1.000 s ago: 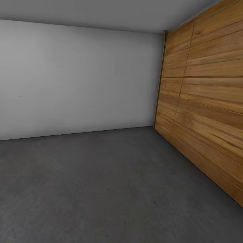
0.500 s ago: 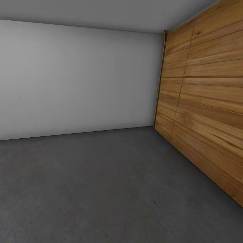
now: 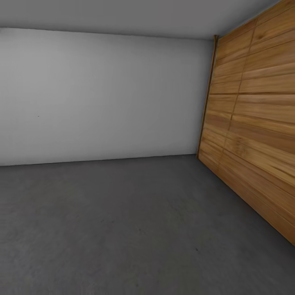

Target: Move the two storage containers from the living room to the garage. In the garage, place one container on the floor and stack the other container on top of it (either order is fine).

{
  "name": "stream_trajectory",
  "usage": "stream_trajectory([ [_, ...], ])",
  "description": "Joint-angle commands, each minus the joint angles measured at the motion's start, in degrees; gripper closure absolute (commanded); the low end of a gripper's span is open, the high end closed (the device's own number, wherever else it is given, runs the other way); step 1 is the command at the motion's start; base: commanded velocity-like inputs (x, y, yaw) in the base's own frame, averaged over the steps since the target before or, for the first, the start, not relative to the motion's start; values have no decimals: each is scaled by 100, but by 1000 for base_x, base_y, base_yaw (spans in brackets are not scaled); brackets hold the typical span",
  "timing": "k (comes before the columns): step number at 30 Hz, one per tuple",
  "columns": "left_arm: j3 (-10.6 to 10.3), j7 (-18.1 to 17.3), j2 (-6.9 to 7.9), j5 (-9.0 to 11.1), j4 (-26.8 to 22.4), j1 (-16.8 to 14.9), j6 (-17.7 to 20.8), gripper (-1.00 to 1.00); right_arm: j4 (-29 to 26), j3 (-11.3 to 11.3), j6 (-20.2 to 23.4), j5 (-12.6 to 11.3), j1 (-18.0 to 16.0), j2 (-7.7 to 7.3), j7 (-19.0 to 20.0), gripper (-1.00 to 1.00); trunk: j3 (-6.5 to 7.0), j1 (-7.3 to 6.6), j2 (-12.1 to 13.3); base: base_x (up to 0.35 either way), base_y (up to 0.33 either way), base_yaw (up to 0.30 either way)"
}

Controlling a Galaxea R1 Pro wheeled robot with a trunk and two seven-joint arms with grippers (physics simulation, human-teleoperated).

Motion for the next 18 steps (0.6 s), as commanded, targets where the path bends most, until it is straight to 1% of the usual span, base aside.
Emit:
stream_trajectory([
  [1,1,-1,0,0,-3,-1,-7,-100,1,-2,-18,8,-1,3,-1,-100,-5,0,-3,0,0,271],
  [13,1,-1,0,0,-3,-1,-5,-100,1,-50,-23,-45,0,23,-1,-100,-5,0,-3,0,0,275],
  [15,1,-1,0,-1,-3,-1,-5,-100,1,-50,-21,-53,-1,24,-1,-100,-5,0,-3,0,0,162],
  [18,1,-1,0,1,-3,-1,-5,-100,1,-45,-20,-55,-1,17,-1,-100,-5,0,-3,0,0,40],
])
